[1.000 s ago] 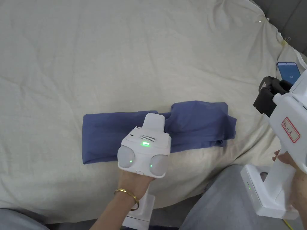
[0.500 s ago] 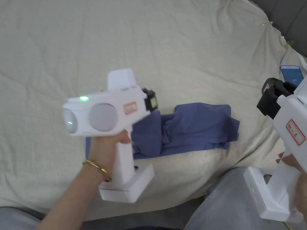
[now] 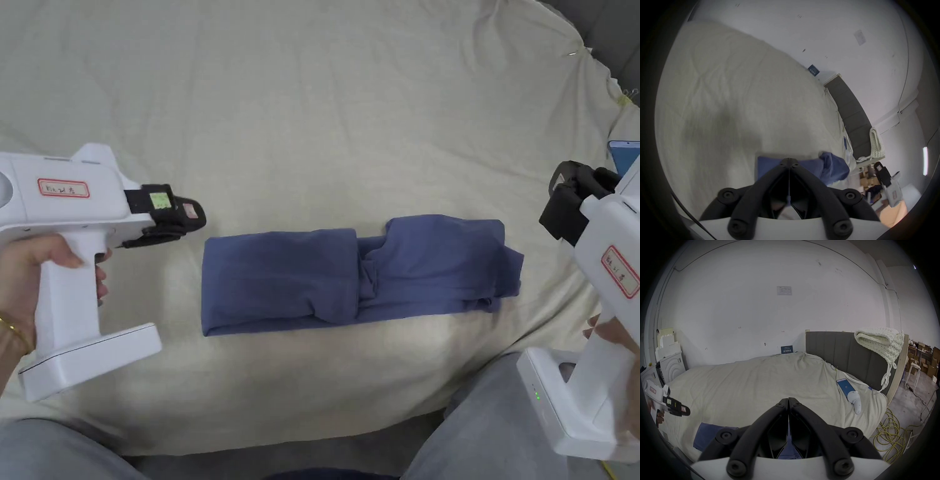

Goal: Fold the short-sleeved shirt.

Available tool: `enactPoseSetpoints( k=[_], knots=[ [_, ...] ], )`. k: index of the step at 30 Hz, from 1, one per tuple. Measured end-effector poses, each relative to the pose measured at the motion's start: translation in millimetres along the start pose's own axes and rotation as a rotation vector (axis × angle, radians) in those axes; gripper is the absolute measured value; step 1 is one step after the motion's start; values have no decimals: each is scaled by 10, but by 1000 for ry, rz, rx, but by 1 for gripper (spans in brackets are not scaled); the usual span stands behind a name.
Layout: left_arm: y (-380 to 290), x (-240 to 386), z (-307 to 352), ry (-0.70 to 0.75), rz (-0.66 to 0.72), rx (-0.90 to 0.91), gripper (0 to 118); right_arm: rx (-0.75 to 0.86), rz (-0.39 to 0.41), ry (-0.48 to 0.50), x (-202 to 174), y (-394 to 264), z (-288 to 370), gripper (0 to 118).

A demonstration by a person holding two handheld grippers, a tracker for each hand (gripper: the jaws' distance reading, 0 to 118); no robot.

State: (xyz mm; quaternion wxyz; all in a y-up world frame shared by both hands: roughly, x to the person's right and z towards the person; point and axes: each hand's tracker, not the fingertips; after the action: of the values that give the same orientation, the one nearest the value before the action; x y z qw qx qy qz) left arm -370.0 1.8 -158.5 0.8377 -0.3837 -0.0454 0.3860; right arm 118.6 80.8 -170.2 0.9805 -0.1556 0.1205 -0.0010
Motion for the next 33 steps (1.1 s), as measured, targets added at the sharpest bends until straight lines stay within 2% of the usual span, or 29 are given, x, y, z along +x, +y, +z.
enactPoseSetpoints(
  k=[2,3,4,5,7,13,18,21,23,24,26,33],
  knots=[
    [-70,-91,-37,-11,31,-89,31,-5,5,-2,-32,-2,-15,0],
    [-86,-133,-60,-13,24,-108,51,-6,4,1,-44,-2,-19,0],
    [-99,-179,-91,-13,18,-125,76,-10,5,3,-61,1,-27,0],
    [-183,-143,-112,-14,18,-140,88,-14,6,1,-81,4,-39,0],
    [-199,-205,-180,-42,40,-185,97,-17,6,6,-110,6,-57,0],
    [-309,-180,-377,-23,64,-256,97,-23,45,18,-203,19,-95,0],
    [-335,-93,-476,-28,95,-261,92,-26,36,21,-197,10,-106,0],
    [-358,-37,-555,-45,113,-264,57,-31,34,21,-178,6,-117,0],
    [-427,40,-592,20,59,-263,24,-31,30,19,-165,1,-111,0],
    [-448,77,-584,49,45,-243,13,-33,30,18,-159,-2,-110,0],
    [-402,78,-539,49,129,-228,9,-40,39,15,-138,-22,-114,0],
    [-209,320,-129,37,119,-185,6,-57,25,14,-96,-60,-122,0]
  ],
)
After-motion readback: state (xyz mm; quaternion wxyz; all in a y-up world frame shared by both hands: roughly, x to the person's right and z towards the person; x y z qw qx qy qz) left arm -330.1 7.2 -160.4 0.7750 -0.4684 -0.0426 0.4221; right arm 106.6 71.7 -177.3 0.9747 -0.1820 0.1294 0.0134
